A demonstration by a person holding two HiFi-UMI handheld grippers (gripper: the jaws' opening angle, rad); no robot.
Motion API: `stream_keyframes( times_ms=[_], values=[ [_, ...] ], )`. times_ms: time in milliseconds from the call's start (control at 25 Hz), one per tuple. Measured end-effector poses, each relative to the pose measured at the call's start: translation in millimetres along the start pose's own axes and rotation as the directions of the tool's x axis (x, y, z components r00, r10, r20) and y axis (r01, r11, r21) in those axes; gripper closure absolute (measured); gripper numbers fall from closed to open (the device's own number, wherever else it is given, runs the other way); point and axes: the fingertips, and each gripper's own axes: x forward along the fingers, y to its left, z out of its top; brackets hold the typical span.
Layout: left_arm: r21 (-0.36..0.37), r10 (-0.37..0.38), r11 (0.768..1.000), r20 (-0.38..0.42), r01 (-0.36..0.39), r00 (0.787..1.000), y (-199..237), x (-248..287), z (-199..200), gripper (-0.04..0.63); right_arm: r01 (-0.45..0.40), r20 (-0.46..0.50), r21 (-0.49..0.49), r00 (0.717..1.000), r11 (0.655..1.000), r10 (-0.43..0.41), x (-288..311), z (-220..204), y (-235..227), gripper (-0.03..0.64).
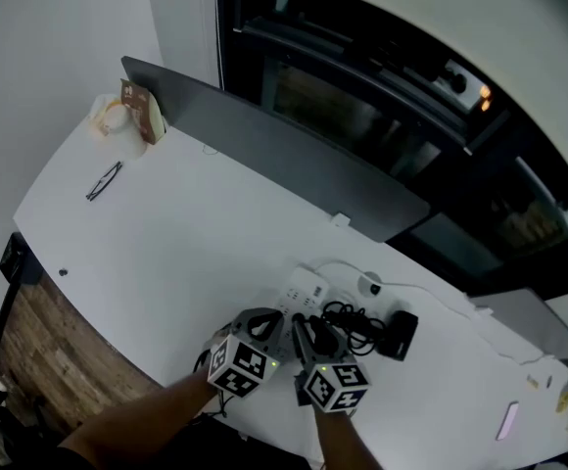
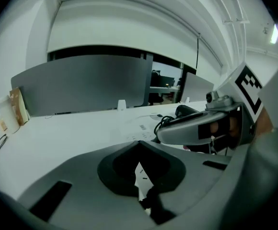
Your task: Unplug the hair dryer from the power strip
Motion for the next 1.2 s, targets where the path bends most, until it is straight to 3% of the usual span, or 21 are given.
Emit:
stream_keyframes(
  times_ms=[160, 280, 600, 720, 800, 920, 1120, 1200],
  values=[
    [0.068, -0.008, 0.998, -0.108, 0.016, 0.994, -6.4, 15.8, -9.1, 0.572, 0.029, 0.021, -0.003, 0.999, 1.0, -0.029, 8.9, 6.6, -2.7, 0.538],
    [0.209, 0.033, 0.978, -0.22, 0.014, 0.975, -8.3, 28.3, -24.8, 0.572, -0.009, 0.062, 0.092, 0.998, 0.996, 0.003, 6.5, 13.8, -1.8, 0.545],
    [0.298, 0.067, 0.954, -0.255, 0.013, 0.965, -13.7, 36.3, -29.0, 0.572, -0.079, 0.11, 0.263, 0.993, 0.962, 0.052, -4.6, 9.4, -9.0, 0.554],
    [0.311, 0.05, 0.949, -0.282, 0.042, 0.958, -19.7, 39.2, -30.2, 0.574, -0.137, 0.24, 0.342, 0.969, 0.93, 0.055, -22.8, 27.1, -14.2, 0.554],
    [0.334, 0.058, 0.942, -0.285, 0.042, 0.957, -20.7, 42.2, -29.9, 0.574, -0.152, 0.321, 0.336, 0.946, 0.929, 0.038, -37.1, 48.7, -22.3, 0.554],
    [0.324, 0.063, 0.946, -0.269, 0.029, 0.961, -17.1, 45.6, -27.8, 0.574, -0.049, 0.247, 0.263, 0.969, 0.964, -0.018, -38.5, 45.1, -49.8, 0.554],
    [0.385, 0.085, 0.923, -0.263, 0.024, 0.961, -12.6, 50.3, -28.1, 0.574, 0.106, 0.039, 0.198, 0.992, 0.974, -0.116, -43.2, 3.8, -91.0, 0.551],
    [0.396, 0.11, 0.918, -0.212, -0.017, 0.971, -6.4, 42.0, -21.7, 0.572, 0.134, -0.05, 0.174, 0.991, 0.976, -0.127, -49.4, -11.5, -89.7, 0.509]
  ],
)
